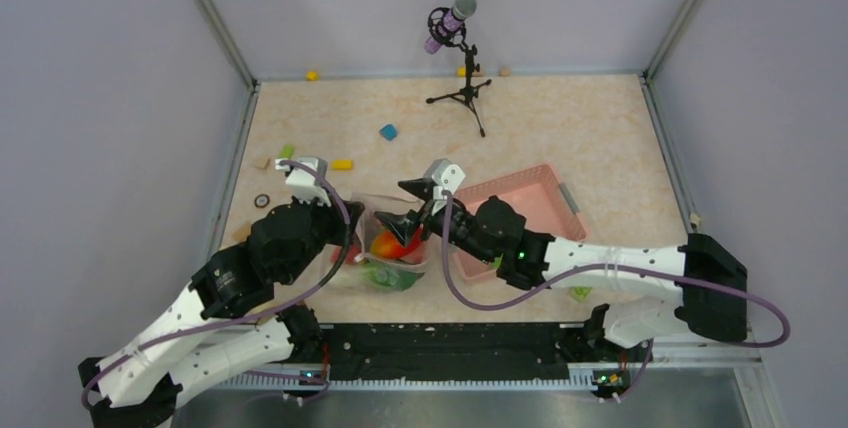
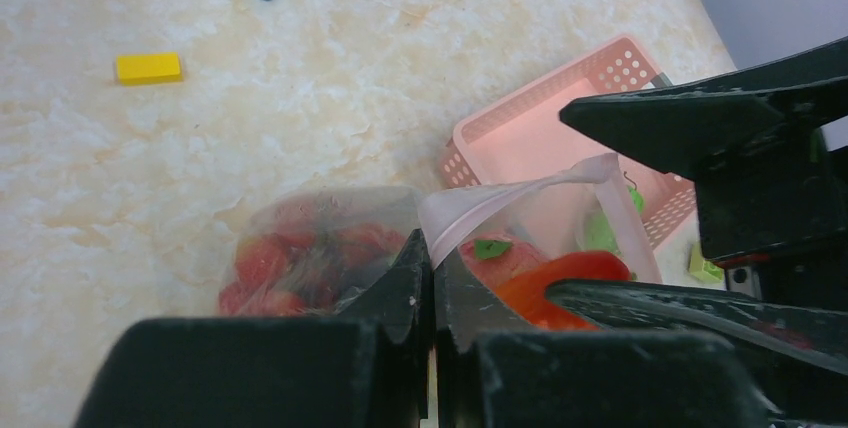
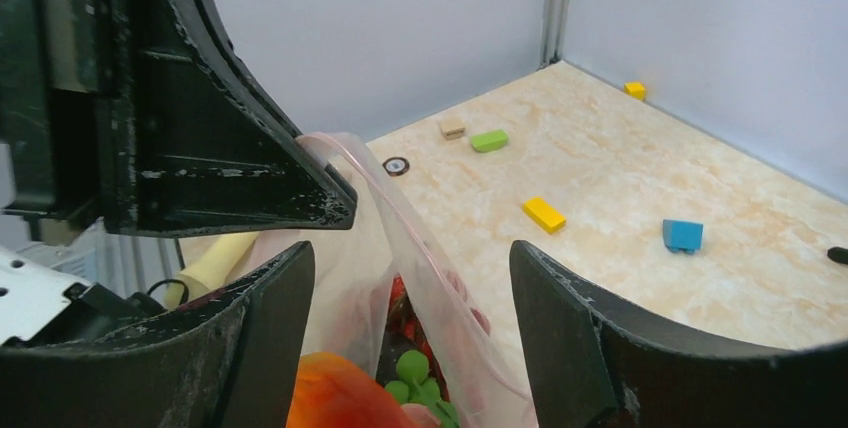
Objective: Place the food in the zip-top bag and seal the zipper
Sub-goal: Place the fake fruit in the zipper food storage bag, then adjust the zipper food storage bag at the center of the board.
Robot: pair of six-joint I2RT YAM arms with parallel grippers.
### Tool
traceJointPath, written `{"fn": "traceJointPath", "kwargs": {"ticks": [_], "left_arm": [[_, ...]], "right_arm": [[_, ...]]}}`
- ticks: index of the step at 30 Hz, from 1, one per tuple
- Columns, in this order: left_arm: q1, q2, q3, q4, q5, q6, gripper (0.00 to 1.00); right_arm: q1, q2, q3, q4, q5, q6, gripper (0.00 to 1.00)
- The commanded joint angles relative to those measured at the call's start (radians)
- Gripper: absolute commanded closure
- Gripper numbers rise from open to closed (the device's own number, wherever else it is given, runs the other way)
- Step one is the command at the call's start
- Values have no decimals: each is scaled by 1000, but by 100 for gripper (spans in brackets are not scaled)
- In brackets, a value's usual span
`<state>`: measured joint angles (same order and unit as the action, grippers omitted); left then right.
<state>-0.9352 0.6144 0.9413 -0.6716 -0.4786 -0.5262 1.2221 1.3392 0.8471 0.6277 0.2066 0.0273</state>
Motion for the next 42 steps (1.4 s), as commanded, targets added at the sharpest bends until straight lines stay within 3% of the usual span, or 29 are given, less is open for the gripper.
{"fn": "traceJointPath", "kwargs": {"ticks": [1, 6, 10, 13, 18, 24, 28, 33, 36, 42], "left_arm": [[13, -11, 3, 58, 14, -9, 100], [18, -14, 2, 59, 14, -12, 100], [25, -12, 3, 58, 17, -13, 100], [28, -8, 3, 59, 23, -15, 100], [28, 1, 3, 61, 34, -14, 100], [35, -1, 4, 60, 39, -17, 100], [35, 3, 6, 64, 61, -18, 100], [36, 9, 20, 55, 77, -18, 100], [35, 10, 28, 50, 84, -22, 100], [35, 16, 65, 26, 107, -30, 100]], "right_arm": [[11, -97, 40, -56, -48, 24, 29], [13, -186, 40, -188, 36, 93, 28], [12, -218, 105, -501, 212, 210, 27], [11, -216, 122, -674, 210, 272, 30], [12, -205, 86, -669, 184, 267, 45], [12, -199, 84, -677, 341, 299, 69], [8, -181, 73, -636, 401, 245, 78], [-17, -133, 109, -637, 320, 251, 84], [-25, -104, 148, -666, 314, 252, 100], [-38, -125, 205, -684, 303, 217, 100]]}}
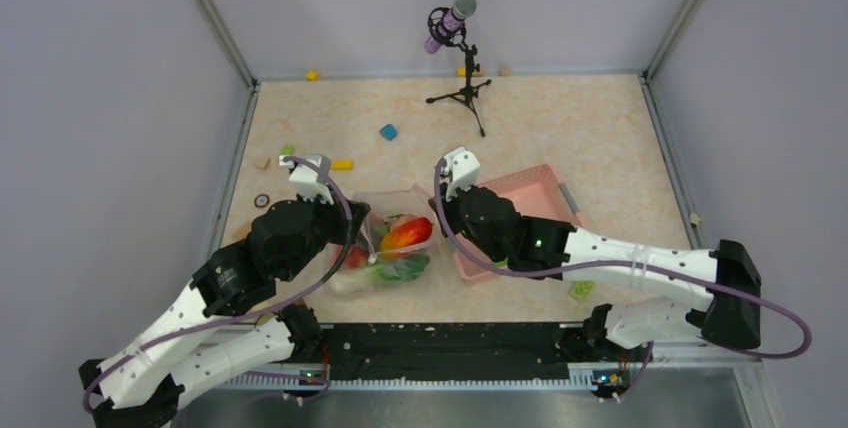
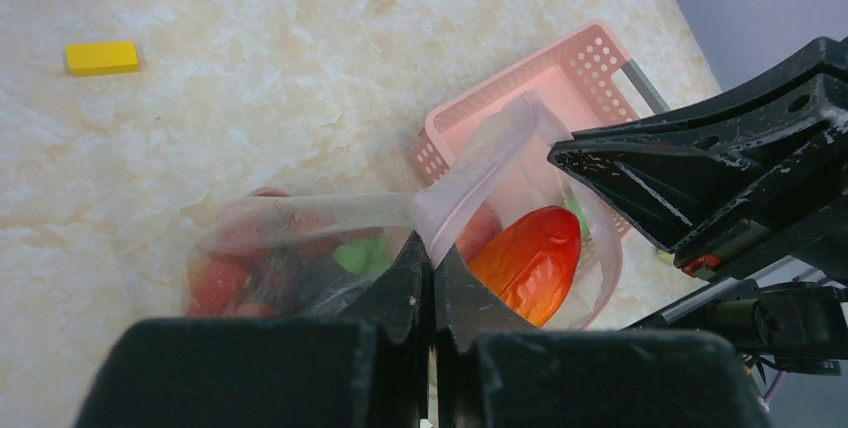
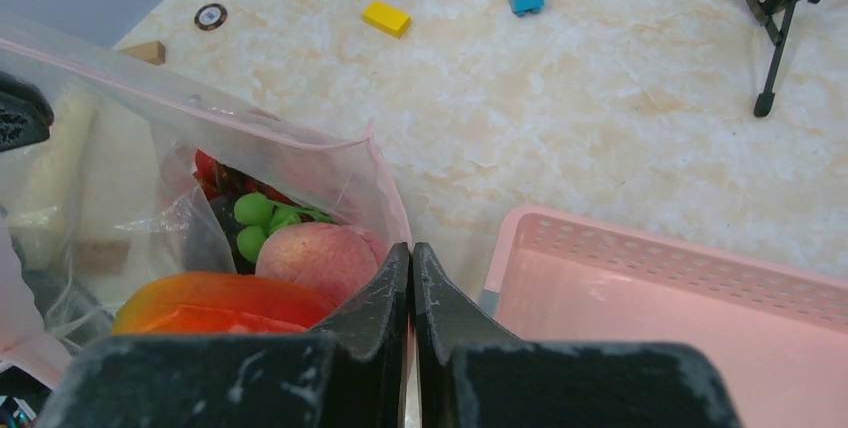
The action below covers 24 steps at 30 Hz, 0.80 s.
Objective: Place the food in the zip-top bag and seal the zipper
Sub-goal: Adjust the zipper food storage bag at the center of the board.
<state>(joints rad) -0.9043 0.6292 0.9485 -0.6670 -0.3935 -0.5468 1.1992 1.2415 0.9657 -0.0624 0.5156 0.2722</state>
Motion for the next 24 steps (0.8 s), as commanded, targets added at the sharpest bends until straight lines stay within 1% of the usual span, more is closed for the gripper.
{"fn": "traceJointPath", "kwargs": {"ticks": [1, 4, 7, 12, 16, 19, 20, 21, 24], "left_arm": [[4, 3, 66, 14, 23, -12, 100], [4, 23, 112, -37, 28, -28, 100], [3, 61, 203, -143, 40, -69, 100], [4, 126, 345, -301, 122, -112, 100], [5, 192, 443, -430, 140, -113, 100], [5, 247, 473, -516, 192, -120, 100], [5, 258, 464, -518, 227, -120, 100], [4, 265, 445, -503, 295, -117, 100], [4, 277, 366, -385, 467, -102, 100]], "right_arm": [[-16, -35, 99, -1, -9, -34, 100], [-16, -39, 167, -35, -1, -70, 100], [-16, -22, 256, -66, -10, -119, 100], [-16, 38, 394, -98, -30, -195, 100], [-24, 114, 522, -145, 14, -265, 100], [-40, 157, 612, -159, 72, -320, 100], [-48, 167, 627, -159, 60, -321, 100], [-51, 175, 634, -158, 26, -320, 100], [-53, 206, 630, -155, -151, -284, 100]]}}
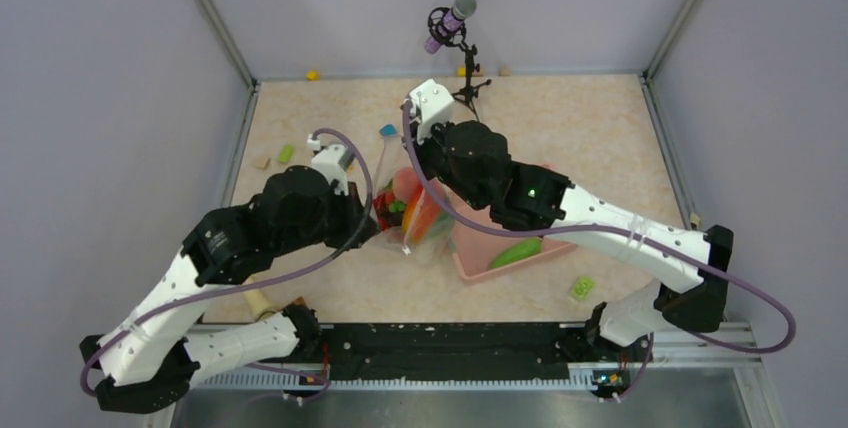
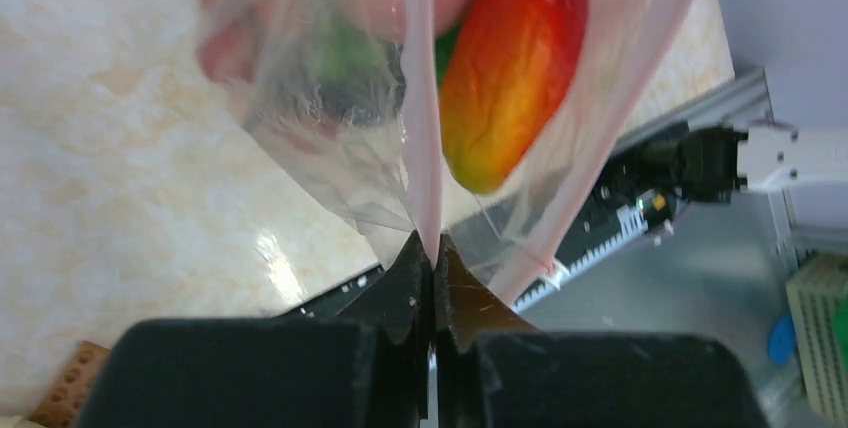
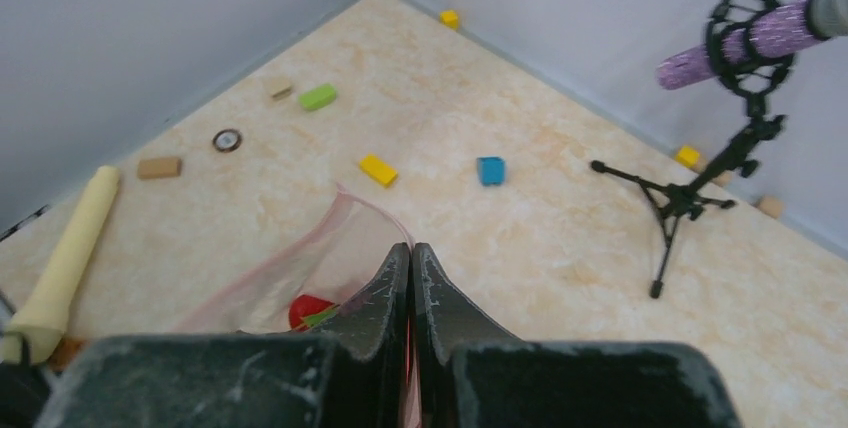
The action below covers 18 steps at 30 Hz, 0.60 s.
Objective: Place the food in the zip-top bag and seal the zipper
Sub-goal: Adjust the zipper food storage bag at the center of the board.
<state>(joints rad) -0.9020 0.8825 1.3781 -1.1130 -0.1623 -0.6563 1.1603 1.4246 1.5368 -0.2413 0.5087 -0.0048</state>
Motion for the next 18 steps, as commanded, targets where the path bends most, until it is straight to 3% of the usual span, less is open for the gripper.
{"fn": "traceJointPath", "kwargs": {"ticks": [1, 4, 7, 14, 18], "left_arm": [[3, 31, -79, 96, 254, 9, 100], [3, 52, -67, 128, 183, 11, 100], [3, 23, -51, 149, 39, -4, 100], [3, -249, -143, 200, -460, -37, 100], [3, -311, -225, 262, -469, -4, 100]], "right_arm": [[-14, 34, 49, 31, -219, 23, 100], [-14, 72, 19, 68, -460, 85, 100], [-14, 89, 15, 79, -552, 124, 100], [-35, -61, -131, 168, -287, 166, 100], [-66, -133, -231, 128, -280, 236, 100]]}}
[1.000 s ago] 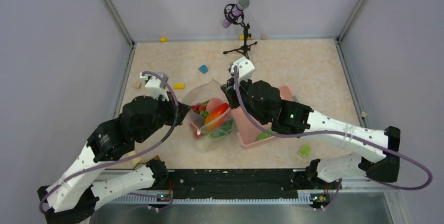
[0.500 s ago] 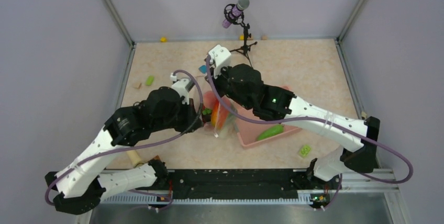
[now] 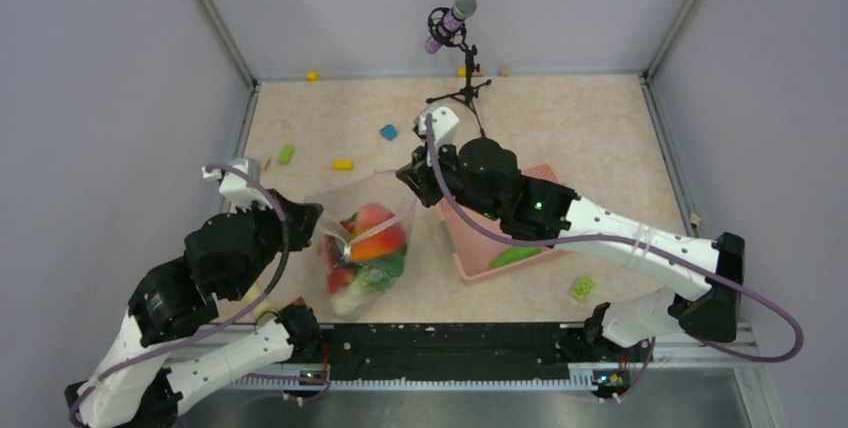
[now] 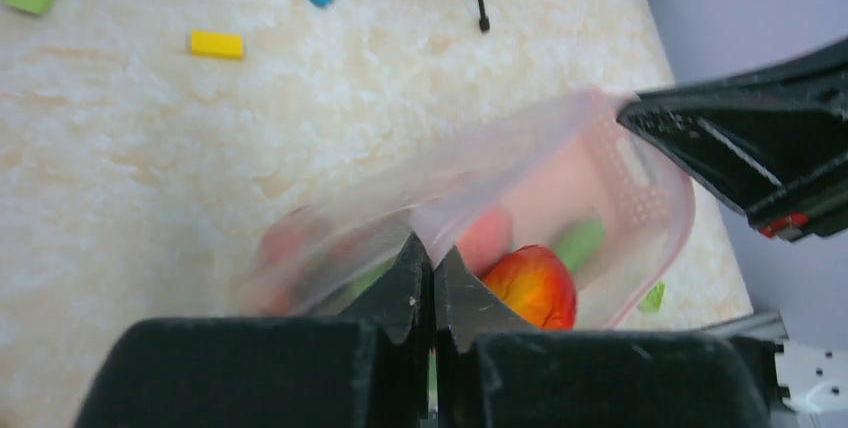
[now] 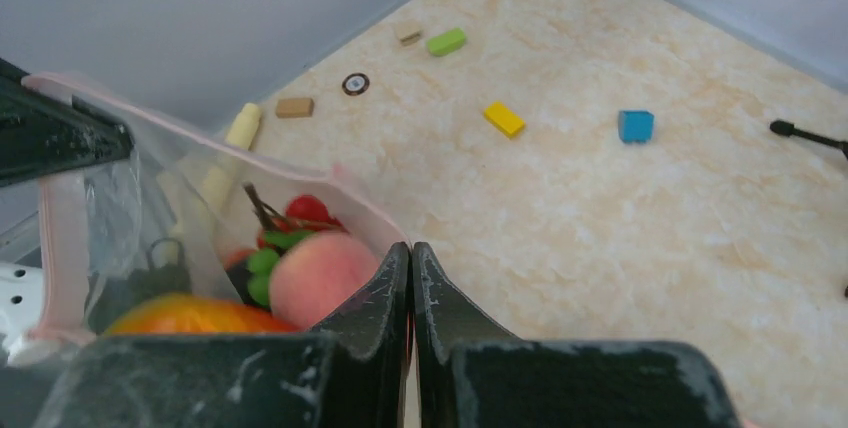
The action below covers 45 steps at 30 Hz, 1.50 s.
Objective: Place the food in the zip-top bag and seal the zipper
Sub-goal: Adjust the zipper food storage bag at the center of the board.
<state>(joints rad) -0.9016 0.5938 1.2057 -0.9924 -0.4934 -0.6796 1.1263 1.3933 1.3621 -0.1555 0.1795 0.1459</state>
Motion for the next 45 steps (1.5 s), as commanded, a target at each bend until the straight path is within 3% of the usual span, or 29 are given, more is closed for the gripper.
{"fn": "traceJointPath", "kwargs": {"ticks": [1, 6, 10, 13, 15, 18, 24, 26, 31, 38, 41, 45], "left_arm": [[3, -10, -56, 151, -119, 31, 100], [3, 105, -48, 190, 18, 84, 100], [2, 160, -53, 220, 161, 105, 100], [3, 161, -78, 253, 186, 123, 100], [3, 154, -91, 260, 185, 128, 100], [3, 134, -106, 268, 188, 129, 100], [3, 85, -147, 291, 188, 127, 100], [3, 74, -149, 291, 181, 126, 100], [3, 65, -165, 304, 154, 127, 100], [7, 100, -164, 299, 88, 121, 100], [17, 117, -165, 298, 95, 124, 100], [23, 119, -177, 297, 82, 123, 100]], "right_arm": [[-32, -109, -74, 39, 41, 97, 100], [-33, -119, -111, 34, -10, 144, 100], [-33, -101, -100, 19, 36, 134, 100], [-38, -83, -84, -1, 61, 129, 100], [-43, -78, -80, -17, 80, 134, 94], [-43, -88, -104, -35, 120, 145, 72], [-42, -166, -191, -51, 133, 183, 17], [-43, -208, -234, -57, 119, 204, 6], [-43, -346, -380, -64, 138, 268, 1], [-60, -523, -587, -69, 364, 292, 1], [-116, -521, -603, -129, 385, 357, 1], [-263, -417, -548, -292, 265, 427, 1]]}}
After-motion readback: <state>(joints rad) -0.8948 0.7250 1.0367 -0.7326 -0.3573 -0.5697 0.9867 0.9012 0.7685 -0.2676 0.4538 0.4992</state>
